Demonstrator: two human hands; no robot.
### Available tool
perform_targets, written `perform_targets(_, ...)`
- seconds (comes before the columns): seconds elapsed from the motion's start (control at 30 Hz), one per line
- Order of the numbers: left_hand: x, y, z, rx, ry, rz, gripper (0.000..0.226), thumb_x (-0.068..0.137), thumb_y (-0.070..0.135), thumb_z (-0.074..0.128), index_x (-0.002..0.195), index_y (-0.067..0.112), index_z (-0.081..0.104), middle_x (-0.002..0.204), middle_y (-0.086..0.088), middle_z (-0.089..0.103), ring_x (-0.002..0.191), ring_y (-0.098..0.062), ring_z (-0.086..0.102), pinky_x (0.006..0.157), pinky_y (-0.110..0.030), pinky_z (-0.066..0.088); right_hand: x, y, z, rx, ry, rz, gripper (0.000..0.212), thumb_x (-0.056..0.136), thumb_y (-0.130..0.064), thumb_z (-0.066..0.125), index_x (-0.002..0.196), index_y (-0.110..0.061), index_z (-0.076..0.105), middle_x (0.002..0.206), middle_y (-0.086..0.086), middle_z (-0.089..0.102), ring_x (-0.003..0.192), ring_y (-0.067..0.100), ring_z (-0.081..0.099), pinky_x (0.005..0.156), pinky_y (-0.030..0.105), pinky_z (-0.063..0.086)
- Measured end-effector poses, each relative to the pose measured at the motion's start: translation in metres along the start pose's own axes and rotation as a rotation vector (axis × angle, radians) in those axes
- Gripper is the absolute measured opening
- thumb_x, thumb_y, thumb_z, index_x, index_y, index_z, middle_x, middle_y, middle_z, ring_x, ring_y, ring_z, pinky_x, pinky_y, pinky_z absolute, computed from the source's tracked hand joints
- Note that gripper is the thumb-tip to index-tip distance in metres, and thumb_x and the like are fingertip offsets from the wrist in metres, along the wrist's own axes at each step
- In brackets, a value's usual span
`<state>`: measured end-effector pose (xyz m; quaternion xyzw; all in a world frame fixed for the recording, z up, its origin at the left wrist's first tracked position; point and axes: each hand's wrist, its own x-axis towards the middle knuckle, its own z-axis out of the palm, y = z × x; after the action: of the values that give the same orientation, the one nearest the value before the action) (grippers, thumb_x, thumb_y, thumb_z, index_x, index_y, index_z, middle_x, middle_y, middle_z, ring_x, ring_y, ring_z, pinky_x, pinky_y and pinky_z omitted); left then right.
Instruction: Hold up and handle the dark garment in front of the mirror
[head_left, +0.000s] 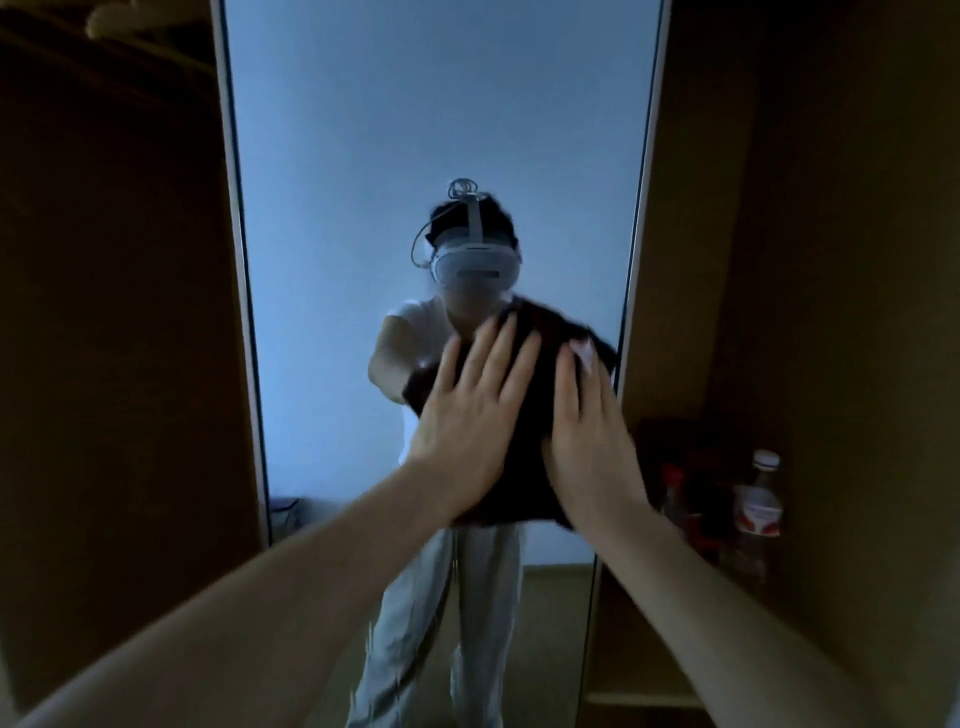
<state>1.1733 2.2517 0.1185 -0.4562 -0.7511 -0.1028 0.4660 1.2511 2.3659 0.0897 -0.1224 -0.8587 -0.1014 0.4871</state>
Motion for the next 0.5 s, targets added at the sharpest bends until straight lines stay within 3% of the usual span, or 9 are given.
perform_targets(0.13, -0.028, 0.012, 0.017, -0.012, -0.042, 0.075, 0.057, 0.089, 0.02, 0.028, 0.144, 0.006, 0.026, 0.148, -0.017, 0.038, 0.14, -0.032, 0.03, 0.11, -0.052, 0.031, -0.037, 0.006, 0.007, -0.039, -0.111, 0.013, 0.085, 0.076, -0.018, 0.079, 0.139, 0.007, 0.026, 0.138, 0.033, 0.042, 0.126, 0.043, 0.045, 0.097, 0.042, 0.049)
perform_targets(0.37, 0.066, 0.002, -0.033, -0.061, 0.022, 0.018, 0.07, 0.08, 0.027, 0.021, 0.146, 0.007, 0.034, 0.149, -0.018, 0.036, 0.14, -0.035, 0.029, 0.111, -0.051, 0.026, 0.067, 0.033, -0.052, -0.241, 0.042, -0.052, 0.071, 0.084, -0.014, 0.069, 0.14, 0.009, 0.031, 0.135, 0.03, 0.046, 0.115, 0.042, 0.052, 0.095, 0.042, 0.045)
perform_targets(0.5, 0.085, 0.001, -0.044, -0.005, 0.141, -0.001, 0.061, 0.083, 0.022, 0.048, 0.142, 0.01, 0.04, 0.143, -0.018, 0.042, 0.127, -0.04, 0.037, 0.102, -0.048, 0.032, 0.088, 0.025, -0.065, -0.131, 0.079, 0.023, 0.066, 0.091, -0.015, 0.057, 0.146, 0.001, 0.023, 0.142, 0.023, 0.038, 0.116, 0.036, 0.048, 0.099, 0.039, 0.039)
